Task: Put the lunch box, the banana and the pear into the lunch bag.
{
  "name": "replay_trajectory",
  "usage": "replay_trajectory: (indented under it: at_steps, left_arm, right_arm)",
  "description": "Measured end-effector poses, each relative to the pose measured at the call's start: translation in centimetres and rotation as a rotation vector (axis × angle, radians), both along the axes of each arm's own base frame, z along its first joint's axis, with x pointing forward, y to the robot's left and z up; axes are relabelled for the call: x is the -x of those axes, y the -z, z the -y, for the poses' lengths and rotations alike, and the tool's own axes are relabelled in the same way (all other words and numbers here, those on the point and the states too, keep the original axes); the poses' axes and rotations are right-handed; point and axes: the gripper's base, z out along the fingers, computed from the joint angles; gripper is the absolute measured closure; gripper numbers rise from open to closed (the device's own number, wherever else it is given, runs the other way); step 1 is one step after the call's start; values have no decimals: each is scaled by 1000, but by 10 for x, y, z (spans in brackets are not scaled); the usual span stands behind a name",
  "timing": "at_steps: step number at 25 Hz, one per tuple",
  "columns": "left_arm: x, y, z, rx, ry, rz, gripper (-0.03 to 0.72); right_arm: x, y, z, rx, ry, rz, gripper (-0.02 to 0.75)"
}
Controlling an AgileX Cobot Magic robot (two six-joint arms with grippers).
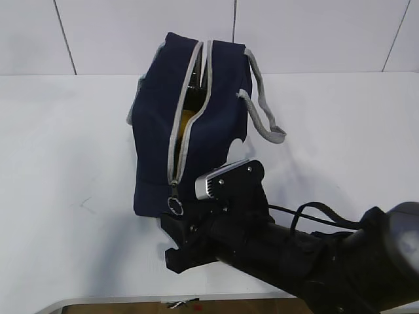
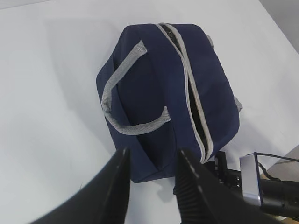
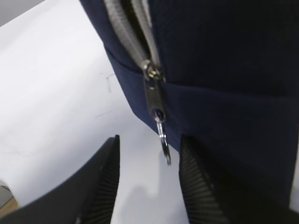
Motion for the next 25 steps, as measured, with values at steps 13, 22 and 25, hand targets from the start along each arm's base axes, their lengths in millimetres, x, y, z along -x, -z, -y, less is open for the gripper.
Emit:
replay_trajectory:
  at_steps: [13, 22, 25]
  left_arm:
    - [0, 0, 0, 0, 0, 0, 435]
    - [0, 0, 0, 0, 0, 0, 440]
    - [0, 0, 0, 0, 0, 0, 440]
  right_arm:
    - [-1, 0, 0, -2, 4, 0, 515]
    - [-3, 0, 2, -13, 46, -10, 636]
    - [-3, 0, 2, -15, 52, -11, 719]
